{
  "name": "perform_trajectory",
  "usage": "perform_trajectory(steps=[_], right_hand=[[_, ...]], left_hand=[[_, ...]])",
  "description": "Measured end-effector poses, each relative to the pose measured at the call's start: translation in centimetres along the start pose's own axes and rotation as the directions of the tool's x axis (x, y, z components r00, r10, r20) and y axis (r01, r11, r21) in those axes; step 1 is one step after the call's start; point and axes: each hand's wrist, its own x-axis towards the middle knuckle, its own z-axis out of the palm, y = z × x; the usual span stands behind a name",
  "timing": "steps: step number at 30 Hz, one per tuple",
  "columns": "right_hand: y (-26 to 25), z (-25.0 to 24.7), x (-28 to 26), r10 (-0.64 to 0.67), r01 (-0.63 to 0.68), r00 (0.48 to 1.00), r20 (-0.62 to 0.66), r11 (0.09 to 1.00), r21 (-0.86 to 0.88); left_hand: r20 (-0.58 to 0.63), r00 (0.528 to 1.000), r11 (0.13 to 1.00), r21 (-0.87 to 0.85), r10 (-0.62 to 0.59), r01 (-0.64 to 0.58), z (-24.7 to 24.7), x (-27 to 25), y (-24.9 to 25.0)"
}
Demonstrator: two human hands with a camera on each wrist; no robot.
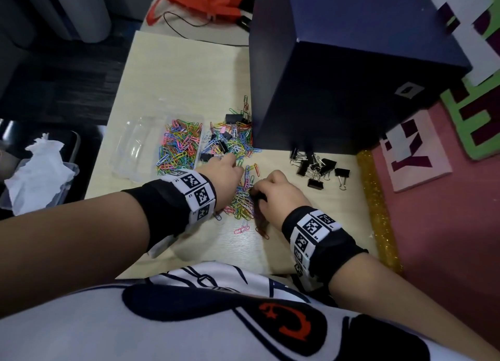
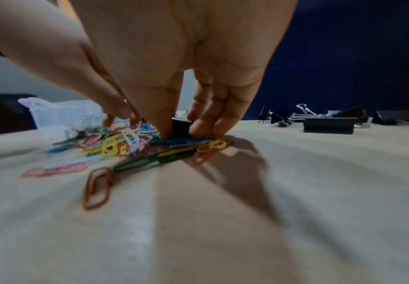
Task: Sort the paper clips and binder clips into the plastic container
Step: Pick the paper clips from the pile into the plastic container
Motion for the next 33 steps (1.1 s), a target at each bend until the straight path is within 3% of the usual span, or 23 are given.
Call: perform_trajectory(steps=[6, 10, 12, 14, 16, 25, 33], right_hand=[[1.4, -1.6, 0.0, 0.154, -0.097, 0.950, -0.271, 0.972, 0.213], [2.3, -2.9, -0.1, 0.292, -0.239, 0.922, -0.256, 0.946, 0.220], [2.4, -3.0, -0.3, 0.316, -0.283, 0.928, -0.198, 0.942, 0.180], [2.1, -2.7, -0.6, 0.357, -0.354, 0.934, 0.000, 0.928, 0.119], [1.6, -1.9, -1.1, 0.389, -0.403, 0.903, 0.179, 0.914, 0.047], [-0.3, 0.6, -0.9, 0.082, -0.086, 0.989, 0.125, 0.996, 0.024], [-0.2, 0.6, 0.4, 0.094, -0.092, 0.996, -0.013, 0.992, 0.081]], left_hand=[[0.089, 0.992, 0.995, 0.043, 0.088, -0.092, -0.1, -0.9, 0.7], [0.145, 0.979, 0.984, 0.077, 0.146, -0.158, -0.2, -1.4, 1.0], [0.173, 0.975, 0.984, 0.093, 0.136, -0.154, -0.3, -1.3, 0.9], [0.195, 0.975, 0.982, 0.136, 0.105, -0.133, -0.4, -1.2, 0.8], [0.186, 0.979, 0.980, 0.163, 0.085, -0.116, -0.2, -1.2, 0.8], [0.049, 0.996, 0.997, -0.006, 0.078, -0.078, 0.1, -0.7, 1.4], [-0.057, 0.996, 0.994, -0.083, 0.065, -0.069, -0.7, -0.3, -0.1]])
